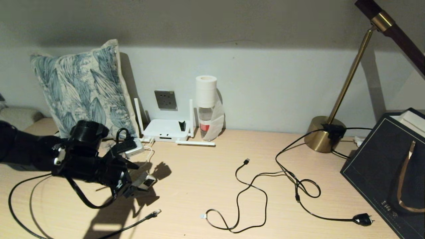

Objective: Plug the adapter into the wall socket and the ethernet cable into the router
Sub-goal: Align plug and socket

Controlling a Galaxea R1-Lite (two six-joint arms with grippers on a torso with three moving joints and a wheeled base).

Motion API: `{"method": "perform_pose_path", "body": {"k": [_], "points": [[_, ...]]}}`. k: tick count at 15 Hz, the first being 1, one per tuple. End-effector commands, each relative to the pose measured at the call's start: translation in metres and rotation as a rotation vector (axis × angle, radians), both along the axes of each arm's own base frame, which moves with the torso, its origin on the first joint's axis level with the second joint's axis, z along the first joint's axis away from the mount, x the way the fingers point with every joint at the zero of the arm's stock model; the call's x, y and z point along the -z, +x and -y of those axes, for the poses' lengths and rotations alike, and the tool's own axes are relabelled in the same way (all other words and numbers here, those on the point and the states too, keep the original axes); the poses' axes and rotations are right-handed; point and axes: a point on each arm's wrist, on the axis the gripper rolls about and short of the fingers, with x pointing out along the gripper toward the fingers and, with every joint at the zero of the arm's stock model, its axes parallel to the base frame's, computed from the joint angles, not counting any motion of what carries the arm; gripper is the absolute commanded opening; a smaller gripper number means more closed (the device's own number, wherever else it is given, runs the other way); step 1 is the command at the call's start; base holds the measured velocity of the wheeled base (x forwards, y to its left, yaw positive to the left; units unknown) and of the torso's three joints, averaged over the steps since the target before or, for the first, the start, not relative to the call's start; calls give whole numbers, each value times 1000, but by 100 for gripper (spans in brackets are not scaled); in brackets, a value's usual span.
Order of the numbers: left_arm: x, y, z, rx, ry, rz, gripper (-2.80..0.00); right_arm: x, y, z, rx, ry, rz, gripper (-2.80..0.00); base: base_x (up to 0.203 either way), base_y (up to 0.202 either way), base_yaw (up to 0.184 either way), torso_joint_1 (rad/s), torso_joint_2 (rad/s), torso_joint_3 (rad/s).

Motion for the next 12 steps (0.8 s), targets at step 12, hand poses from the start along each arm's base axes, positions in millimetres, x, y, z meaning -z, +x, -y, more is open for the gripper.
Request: {"method": "perform_pose_path", "body": {"k": [12], "points": [[30, 25, -2, -9, 19, -50, 0, 10, 3, 0, 0, 0, -36, -280, 0, 0, 0, 0, 0, 0]]}}
